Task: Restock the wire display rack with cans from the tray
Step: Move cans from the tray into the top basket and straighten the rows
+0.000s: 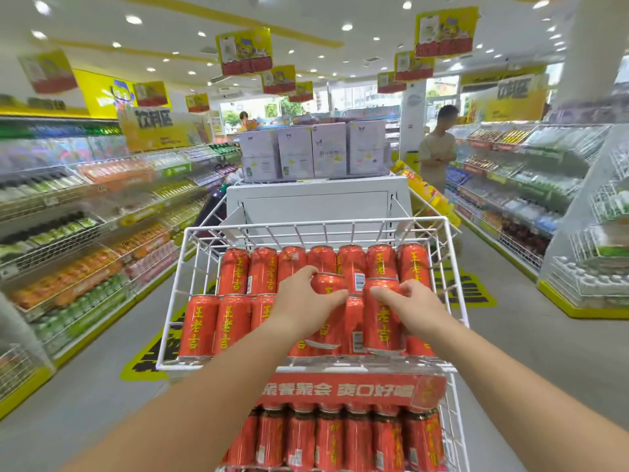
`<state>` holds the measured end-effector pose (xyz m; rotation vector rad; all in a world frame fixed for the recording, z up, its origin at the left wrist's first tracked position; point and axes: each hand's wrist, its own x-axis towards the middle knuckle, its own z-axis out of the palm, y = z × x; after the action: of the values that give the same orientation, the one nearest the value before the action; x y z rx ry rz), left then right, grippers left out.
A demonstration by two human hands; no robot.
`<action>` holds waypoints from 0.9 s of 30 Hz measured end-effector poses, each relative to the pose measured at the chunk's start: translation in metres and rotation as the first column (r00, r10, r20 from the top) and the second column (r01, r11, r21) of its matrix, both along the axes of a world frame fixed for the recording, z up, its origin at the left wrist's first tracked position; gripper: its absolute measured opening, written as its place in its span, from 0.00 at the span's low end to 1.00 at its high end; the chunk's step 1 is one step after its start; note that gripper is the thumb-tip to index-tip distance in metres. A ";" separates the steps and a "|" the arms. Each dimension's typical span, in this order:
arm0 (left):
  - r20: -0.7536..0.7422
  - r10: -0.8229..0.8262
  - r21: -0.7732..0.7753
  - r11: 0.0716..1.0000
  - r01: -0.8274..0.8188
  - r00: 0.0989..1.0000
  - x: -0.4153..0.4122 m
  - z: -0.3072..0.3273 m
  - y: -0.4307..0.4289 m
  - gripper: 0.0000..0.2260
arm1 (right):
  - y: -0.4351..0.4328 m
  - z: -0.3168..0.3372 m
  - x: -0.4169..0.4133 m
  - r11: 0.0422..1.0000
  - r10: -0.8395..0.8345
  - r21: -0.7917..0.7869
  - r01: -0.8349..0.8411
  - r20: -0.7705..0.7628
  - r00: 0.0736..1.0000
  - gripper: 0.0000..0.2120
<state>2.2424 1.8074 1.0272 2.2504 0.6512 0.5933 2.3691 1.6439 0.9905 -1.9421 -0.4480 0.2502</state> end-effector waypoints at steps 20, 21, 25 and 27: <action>-0.334 0.070 0.608 0.778 0.158 0.940 0.034 -0.030 -0.002 0.29 | 0.010 -0.035 0.018 1.000 -0.008 0.022 0.007 0.026 1.000 0.25; -0.334 0.075 0.625 0.764 0.161 0.940 0.035 -0.031 0.000 0.29 | 0.010 -0.034 0.017 1.000 -0.007 0.019 0.006 0.033 0.999 0.23; -0.370 0.076 0.606 0.775 0.179 0.926 0.040 -0.031 0.009 0.30 | 0.010 -0.039 0.016 1.000 0.008 -0.001 -0.008 0.045 0.999 0.23; -0.384 0.084 0.612 0.769 0.185 0.920 0.039 -0.033 0.012 0.32 | 0.012 -0.041 0.014 1.000 -0.011 -0.015 0.012 0.068 0.998 0.29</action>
<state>2.2817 1.8193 0.9947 3.0816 0.6341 0.3600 2.3834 1.6557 0.9493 -1.9718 -0.4810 0.1808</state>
